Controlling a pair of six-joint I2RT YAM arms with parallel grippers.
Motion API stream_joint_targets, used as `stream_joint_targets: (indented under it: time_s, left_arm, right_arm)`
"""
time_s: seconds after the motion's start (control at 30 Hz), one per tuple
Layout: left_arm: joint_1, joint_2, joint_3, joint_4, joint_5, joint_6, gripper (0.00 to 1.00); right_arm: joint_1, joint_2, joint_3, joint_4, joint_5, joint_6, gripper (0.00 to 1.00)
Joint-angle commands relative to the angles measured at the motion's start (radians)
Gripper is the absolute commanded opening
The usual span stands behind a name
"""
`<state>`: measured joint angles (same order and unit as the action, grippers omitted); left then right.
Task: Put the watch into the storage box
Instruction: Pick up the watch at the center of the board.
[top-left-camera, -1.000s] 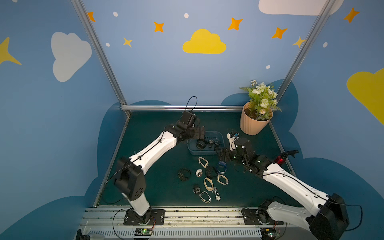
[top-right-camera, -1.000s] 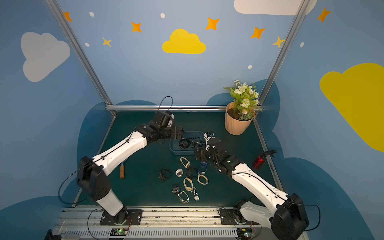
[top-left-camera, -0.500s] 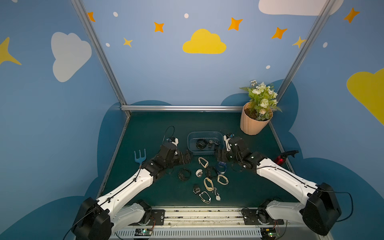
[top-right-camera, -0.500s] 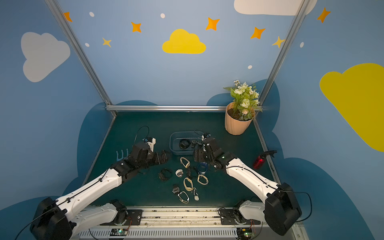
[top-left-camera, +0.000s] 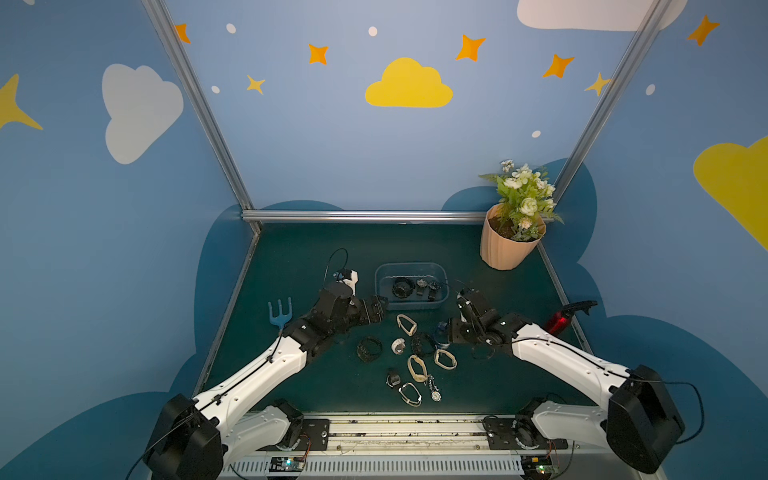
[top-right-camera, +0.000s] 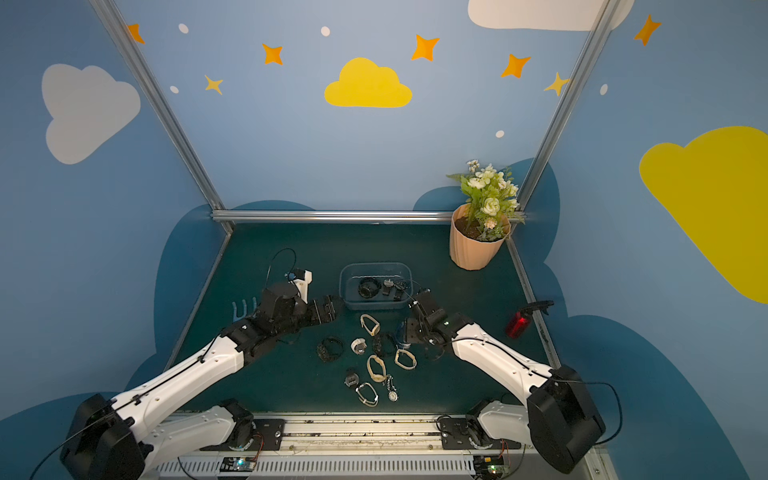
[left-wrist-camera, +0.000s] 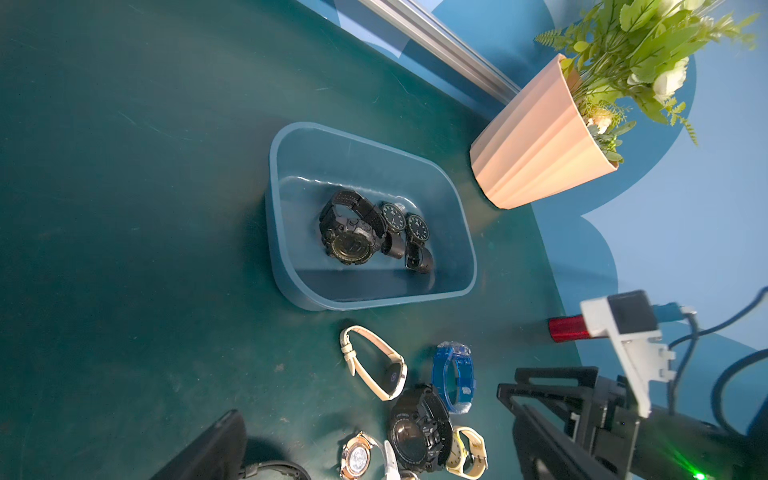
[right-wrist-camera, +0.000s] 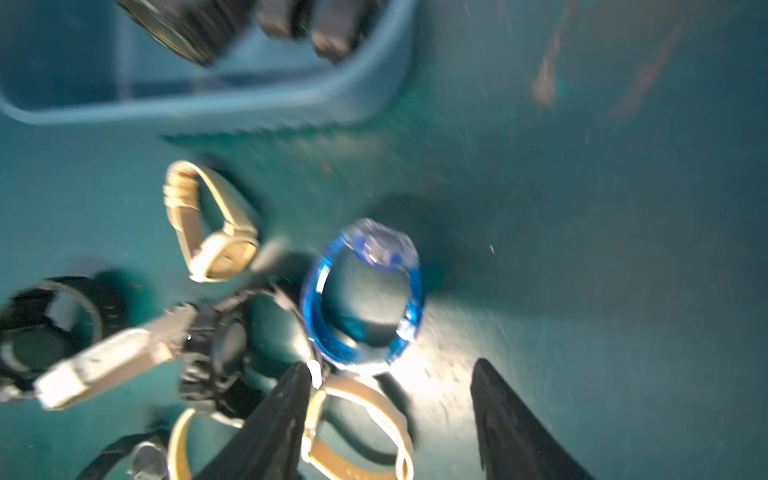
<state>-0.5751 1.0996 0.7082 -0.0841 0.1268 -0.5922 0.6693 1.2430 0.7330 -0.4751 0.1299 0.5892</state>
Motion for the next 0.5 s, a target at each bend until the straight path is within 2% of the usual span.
stream_joint_targets:
  time_s: [0.0, 0.1, 0.47]
  left_arm:
    - [0.002, -0.009, -0.013, 0.025, 0.008, 0.008, 1.00]
    - [0.002, -0.011, -0.021, 0.022, 0.003, 0.002, 1.00]
    - [0.001, -0.050, -0.041, 0.015, -0.014, -0.015, 1.00]
  right_arm:
    - [0.000, 0.003, -0.013, 0.007, -0.009, 0.034, 0.58]
    - [0.001, 0.039, -0.016, 0.023, -0.022, 0.034, 0.49]
    - [0.001, 0.157, -0.015, 0.104, -0.026, 0.050, 0.35]
